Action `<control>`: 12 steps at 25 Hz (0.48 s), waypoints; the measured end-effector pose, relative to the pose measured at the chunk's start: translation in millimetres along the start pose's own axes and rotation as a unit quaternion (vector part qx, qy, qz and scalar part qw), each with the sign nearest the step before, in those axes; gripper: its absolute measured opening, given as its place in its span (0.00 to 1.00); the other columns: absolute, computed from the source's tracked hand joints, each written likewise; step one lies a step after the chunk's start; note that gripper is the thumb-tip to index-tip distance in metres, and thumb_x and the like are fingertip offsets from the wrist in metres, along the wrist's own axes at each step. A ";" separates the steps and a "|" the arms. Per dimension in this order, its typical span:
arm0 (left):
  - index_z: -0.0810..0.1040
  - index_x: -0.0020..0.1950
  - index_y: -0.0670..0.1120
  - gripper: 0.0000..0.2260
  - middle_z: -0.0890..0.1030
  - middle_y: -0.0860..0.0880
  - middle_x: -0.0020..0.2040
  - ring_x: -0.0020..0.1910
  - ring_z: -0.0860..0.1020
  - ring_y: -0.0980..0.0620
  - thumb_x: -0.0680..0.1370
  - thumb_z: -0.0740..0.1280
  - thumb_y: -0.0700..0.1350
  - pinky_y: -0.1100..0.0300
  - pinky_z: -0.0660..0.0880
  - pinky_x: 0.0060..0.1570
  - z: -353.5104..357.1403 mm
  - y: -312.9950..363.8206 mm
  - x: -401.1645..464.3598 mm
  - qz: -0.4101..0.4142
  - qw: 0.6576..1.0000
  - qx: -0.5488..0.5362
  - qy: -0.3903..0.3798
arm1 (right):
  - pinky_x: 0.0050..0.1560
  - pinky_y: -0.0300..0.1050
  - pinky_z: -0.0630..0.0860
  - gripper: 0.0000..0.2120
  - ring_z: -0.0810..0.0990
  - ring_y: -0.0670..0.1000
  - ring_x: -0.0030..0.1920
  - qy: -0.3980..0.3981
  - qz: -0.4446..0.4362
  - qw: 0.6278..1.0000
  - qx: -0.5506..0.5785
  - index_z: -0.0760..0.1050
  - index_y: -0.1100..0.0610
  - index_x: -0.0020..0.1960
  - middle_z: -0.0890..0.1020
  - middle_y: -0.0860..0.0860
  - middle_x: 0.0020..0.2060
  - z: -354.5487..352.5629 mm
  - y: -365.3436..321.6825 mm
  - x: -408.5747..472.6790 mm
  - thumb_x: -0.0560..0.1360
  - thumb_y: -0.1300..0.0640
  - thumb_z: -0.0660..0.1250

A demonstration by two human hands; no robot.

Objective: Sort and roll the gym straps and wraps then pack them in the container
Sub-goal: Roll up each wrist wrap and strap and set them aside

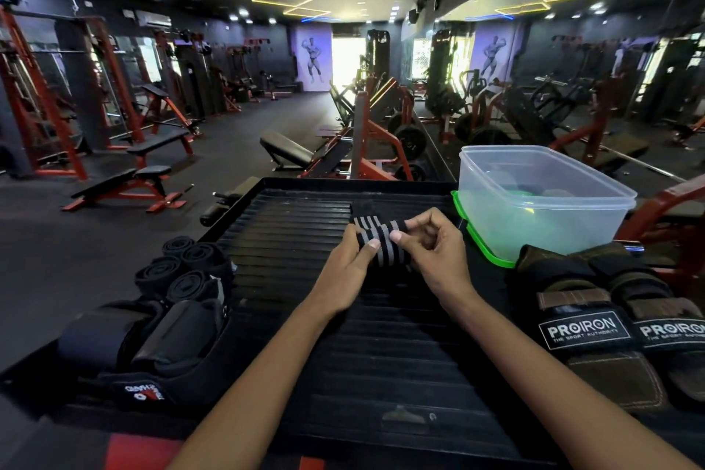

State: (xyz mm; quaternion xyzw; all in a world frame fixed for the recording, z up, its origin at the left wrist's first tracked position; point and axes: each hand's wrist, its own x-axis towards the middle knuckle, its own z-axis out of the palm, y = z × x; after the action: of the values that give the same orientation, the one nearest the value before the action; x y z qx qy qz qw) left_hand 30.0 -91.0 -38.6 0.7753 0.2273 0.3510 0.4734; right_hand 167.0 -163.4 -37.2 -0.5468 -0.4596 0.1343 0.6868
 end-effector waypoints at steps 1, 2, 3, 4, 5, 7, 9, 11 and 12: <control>0.72 0.56 0.48 0.05 0.80 0.53 0.53 0.53 0.78 0.57 0.82 0.58 0.45 0.63 0.73 0.54 0.7 0.3 0.2 -0.010 1.000 -0.021 -0.003 | 0.51 0.46 0.79 0.11 0.83 0.52 0.49 -0.028 -0.001 0.999 0.022 0.74 0.58 0.49 0.83 0.57 0.48 -1.3 -2.2 0.5 0.71 0.67 0.73; 0.73 0.56 0.48 0.06 0.81 0.53 0.53 0.53 0.78 0.57 0.82 0.58 0.45 0.60 0.73 0.55 0.8 -0.5 0.9 -0.018 0.999 -0.036 -0.003 | 0.53 0.45 0.79 0.12 0.83 0.52 0.51 -0.063 -0.002 0.997 0.036 0.74 0.60 0.51 0.83 0.58 0.50 -2.9 -4.0 1.6 0.71 0.68 0.72; 0.74 0.54 0.48 0.06 0.81 0.52 0.51 0.51 0.78 0.56 0.82 0.59 0.44 0.59 0.73 0.54 0.6 -0.6 1.1 -0.026 0.998 -0.051 -0.003 | 0.55 0.45 0.79 0.12 0.82 0.52 0.53 -0.094 -0.006 0.995 0.034 0.76 0.61 0.52 0.82 0.58 0.51 -4.5 -4.9 2.5 0.71 0.69 0.72; 0.75 0.52 0.48 0.06 0.81 0.51 0.50 0.50 0.78 0.56 0.81 0.59 0.44 0.58 0.73 0.53 -0.2 -1.1 1.4 -0.031 0.998 -0.056 0.000 | 0.57 0.44 0.78 0.11 0.82 0.52 0.54 -0.119 -0.010 0.993 0.021 0.79 0.61 0.52 0.82 0.57 0.52 -5.5 -4.9 3.2 0.70 0.69 0.72; 0.75 0.52 0.48 0.06 0.81 0.51 0.49 0.50 0.79 0.55 0.81 0.59 0.45 0.58 0.73 0.53 -1.2 -0.6 1.6 -0.033 0.998 -0.060 0.002 | 0.58 0.43 0.77 0.11 0.81 0.50 0.55 -0.134 -0.012 0.991 0.011 0.81 0.61 0.51 0.81 0.56 0.53 -6.1 -4.9 3.6 0.69 0.69 0.73; 0.76 0.50 0.49 0.06 0.81 0.52 0.48 0.49 0.79 0.56 0.82 0.60 0.45 0.62 0.73 0.51 -1.9 -0.1 0.9 -0.026 0.998 -0.054 0.004 | 0.59 0.40 0.76 0.14 0.81 0.48 0.56 -0.135 -0.010 0.991 0.005 0.82 0.59 0.50 0.80 0.53 0.54 -7.2 -5.2 4.0 0.66 0.70 0.75; 0.75 0.48 0.50 0.05 0.79 0.56 0.43 0.44 0.77 0.60 0.82 0.61 0.45 0.69 0.71 0.45 -1.6 2.2 -0.5 -0.005 1.000 -0.025 0.002 | 0.57 0.41 0.77 0.15 0.82 0.48 0.54 -0.128 -0.005 0.992 0.012 0.82 0.59 0.51 0.82 0.53 0.52 -9.6 -4.8 4.7 0.66 0.71 0.75; 0.74 0.51 0.52 0.01 0.78 0.58 0.44 0.43 0.76 0.65 0.81 0.64 0.46 0.72 0.70 0.44 -2.3 2.4 -0.7 0.023 0.999 0.022 0.000 | 0.56 0.42 0.78 0.15 0.83 0.49 0.52 -0.130 0.009 0.991 0.022 0.82 0.61 0.52 0.84 0.53 0.50 -12.7 -4.9 5.0 0.66 0.70 0.75; 0.75 0.55 0.52 0.05 0.79 0.58 0.49 0.47 0.76 0.67 0.80 0.65 0.45 0.73 0.70 0.47 -3.4 1.4 -0.2 0.047 0.998 0.047 0.004 | 0.55 0.42 0.78 0.14 0.84 0.49 0.52 -0.133 0.014 0.991 0.024 0.82 0.62 0.52 0.85 0.53 0.49 -13.7 -4.7 5.5 0.67 0.70 0.75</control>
State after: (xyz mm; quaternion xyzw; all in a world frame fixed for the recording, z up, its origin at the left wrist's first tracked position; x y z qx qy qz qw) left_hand 27.4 -89.8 -36.3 0.8047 0.2089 0.3650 0.4189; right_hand 179.2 -170.0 -30.2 -0.5138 -0.5353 0.2268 0.6309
